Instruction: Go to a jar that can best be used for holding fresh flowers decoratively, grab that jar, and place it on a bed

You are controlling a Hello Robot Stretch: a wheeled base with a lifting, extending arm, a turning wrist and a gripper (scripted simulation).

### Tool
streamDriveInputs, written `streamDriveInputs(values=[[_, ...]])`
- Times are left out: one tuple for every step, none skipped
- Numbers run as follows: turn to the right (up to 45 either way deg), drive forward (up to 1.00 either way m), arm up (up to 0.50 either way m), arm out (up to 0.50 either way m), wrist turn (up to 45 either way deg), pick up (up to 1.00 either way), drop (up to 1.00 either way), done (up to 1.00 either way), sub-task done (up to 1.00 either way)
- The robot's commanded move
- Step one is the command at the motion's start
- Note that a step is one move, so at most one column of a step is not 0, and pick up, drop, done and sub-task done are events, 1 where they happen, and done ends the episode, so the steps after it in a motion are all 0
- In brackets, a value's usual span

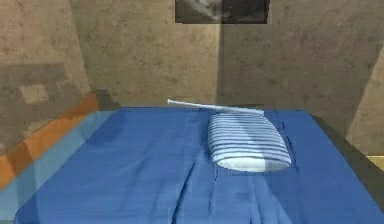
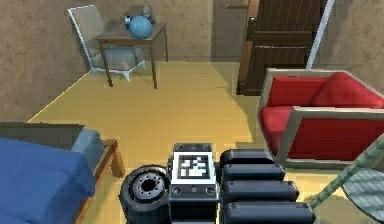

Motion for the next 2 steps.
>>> streamDriveInputs(values=[[-6.0,0.0,0.0,0.0,0.0,0.0,0.0,0.0,0.0],[0.0,0.3,0.0,0.0,0.0,0.0,0.0,0.0,0.0]])
